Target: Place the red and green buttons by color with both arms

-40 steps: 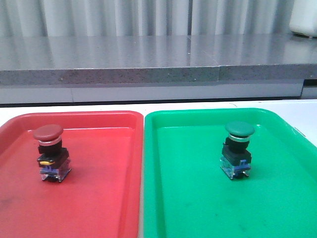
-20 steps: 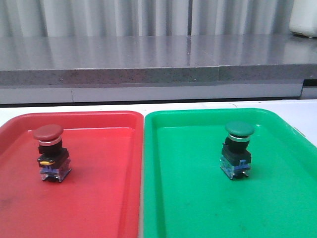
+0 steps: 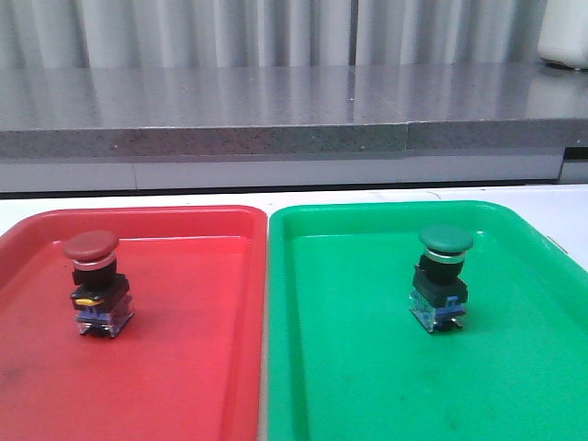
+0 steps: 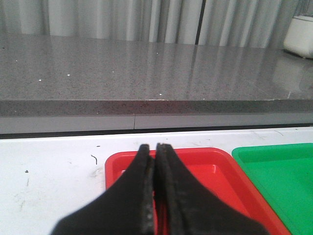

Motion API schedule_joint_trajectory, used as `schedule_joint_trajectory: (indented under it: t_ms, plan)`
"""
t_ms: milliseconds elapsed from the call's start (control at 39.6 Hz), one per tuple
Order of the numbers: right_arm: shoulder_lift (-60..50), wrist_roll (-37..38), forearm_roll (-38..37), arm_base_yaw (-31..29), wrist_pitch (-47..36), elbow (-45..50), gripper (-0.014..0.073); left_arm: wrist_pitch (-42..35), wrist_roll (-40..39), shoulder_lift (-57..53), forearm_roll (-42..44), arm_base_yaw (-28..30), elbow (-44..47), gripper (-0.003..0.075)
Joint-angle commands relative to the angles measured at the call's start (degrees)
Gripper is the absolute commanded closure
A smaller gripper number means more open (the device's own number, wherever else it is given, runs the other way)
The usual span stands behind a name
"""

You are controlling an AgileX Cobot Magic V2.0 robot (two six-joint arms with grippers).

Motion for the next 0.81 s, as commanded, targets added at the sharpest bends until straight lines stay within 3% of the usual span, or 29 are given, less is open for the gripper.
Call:
schedule_joint_trajectory:
  t_ms: [0, 606, 782]
  plan:
    - [0.52, 0.13, -0.79, -0.27, -4.97, -1.42, 0.0711, -4.54, -0.6, 0.76, -0.74, 0.11, -1.3, 0.074]
    - [0.52, 0.13, -0.79, -0.27, -4.97, -1.42, 0.0711, -4.72, -0.6, 0.76, -0.88, 0.11, -1.15, 0.074]
    - [0.52, 0.13, -0.79, -0.27, -4.97, -1.42, 0.0711, -8.07, -1.11, -2.51, -0.73, 2.08, 3.96, 0.074]
